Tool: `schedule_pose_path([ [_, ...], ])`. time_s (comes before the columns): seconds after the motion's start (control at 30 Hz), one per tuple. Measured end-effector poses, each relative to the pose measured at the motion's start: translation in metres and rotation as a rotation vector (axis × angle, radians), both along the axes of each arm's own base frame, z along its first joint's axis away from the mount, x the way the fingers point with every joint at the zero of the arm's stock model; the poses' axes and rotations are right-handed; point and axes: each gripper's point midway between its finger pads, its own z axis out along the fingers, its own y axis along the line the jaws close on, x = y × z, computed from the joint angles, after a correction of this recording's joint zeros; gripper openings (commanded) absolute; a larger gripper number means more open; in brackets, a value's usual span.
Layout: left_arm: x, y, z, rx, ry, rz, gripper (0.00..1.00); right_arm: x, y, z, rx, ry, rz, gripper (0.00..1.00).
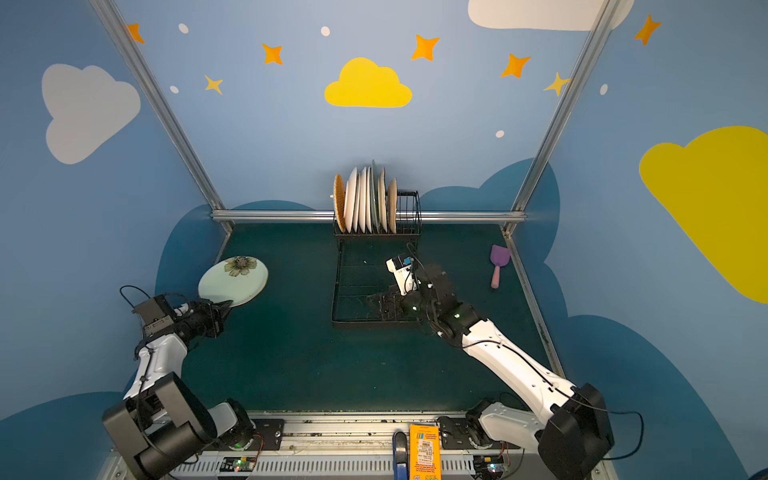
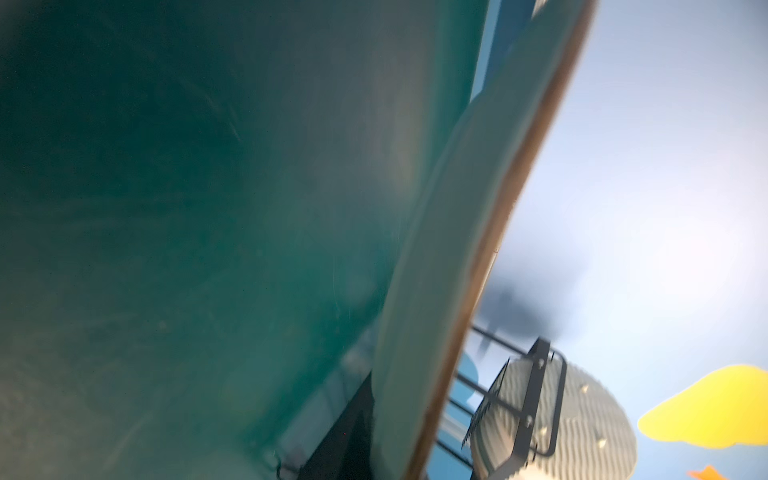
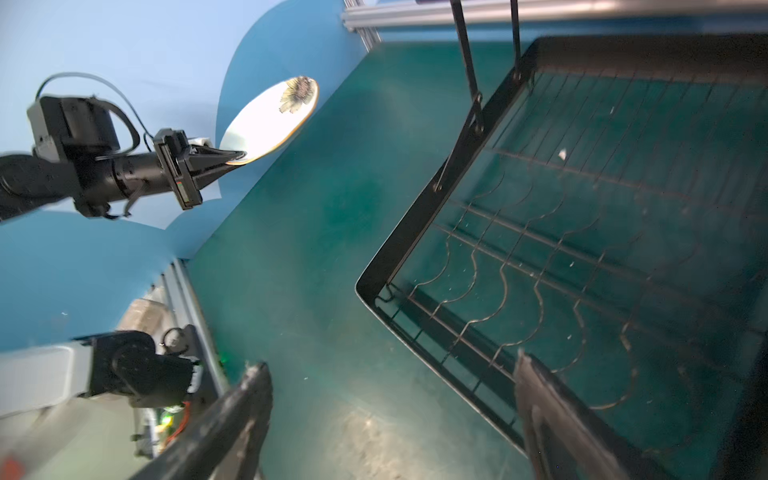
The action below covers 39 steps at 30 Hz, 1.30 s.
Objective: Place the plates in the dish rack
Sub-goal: 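Grasp the raised floral plate rim with right gripper beside the left gripper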
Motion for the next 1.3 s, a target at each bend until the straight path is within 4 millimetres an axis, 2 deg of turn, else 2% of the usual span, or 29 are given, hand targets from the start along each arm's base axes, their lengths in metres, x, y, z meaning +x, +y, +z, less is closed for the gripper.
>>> schedule_pose_path([
  [0.17,-0.001,-0.044,0.010,0.011,-0.013,-0.165,0.04,-0.017,0.015,-0.012,-0.068,-0.207,0.137,0.89],
  [0.3,-0.006,-0.072,0.009,-0.015,-0.002,-0.258,0.04,-0.028,0.037,-0.007,-0.109,-0.380,0.262,0.89],
  [0.53,-0.013,-0.093,0.017,-0.012,-0.019,-0.326,0.04,-0.064,0.105,-0.008,-0.256,-0.721,0.547,0.85],
  [0.67,-0.018,-0.104,0.021,-0.015,-0.027,-0.362,0.04,-0.075,0.140,-0.021,-0.331,-0.861,0.645,0.83],
  [0.9,-0.024,-0.112,0.030,-0.013,-0.046,-0.385,0.04,-0.059,0.181,-0.049,-0.432,-0.979,0.658,0.84],
  [1.1,-0.030,-0.118,0.031,-0.019,-0.037,-0.398,0.04,-0.031,0.215,-0.034,-0.481,-1.080,0.575,0.85],
  [1.3,-0.031,-0.118,0.033,-0.021,-0.036,-0.387,0.04,-0.015,0.234,-0.027,-0.511,-1.133,0.537,0.84],
])
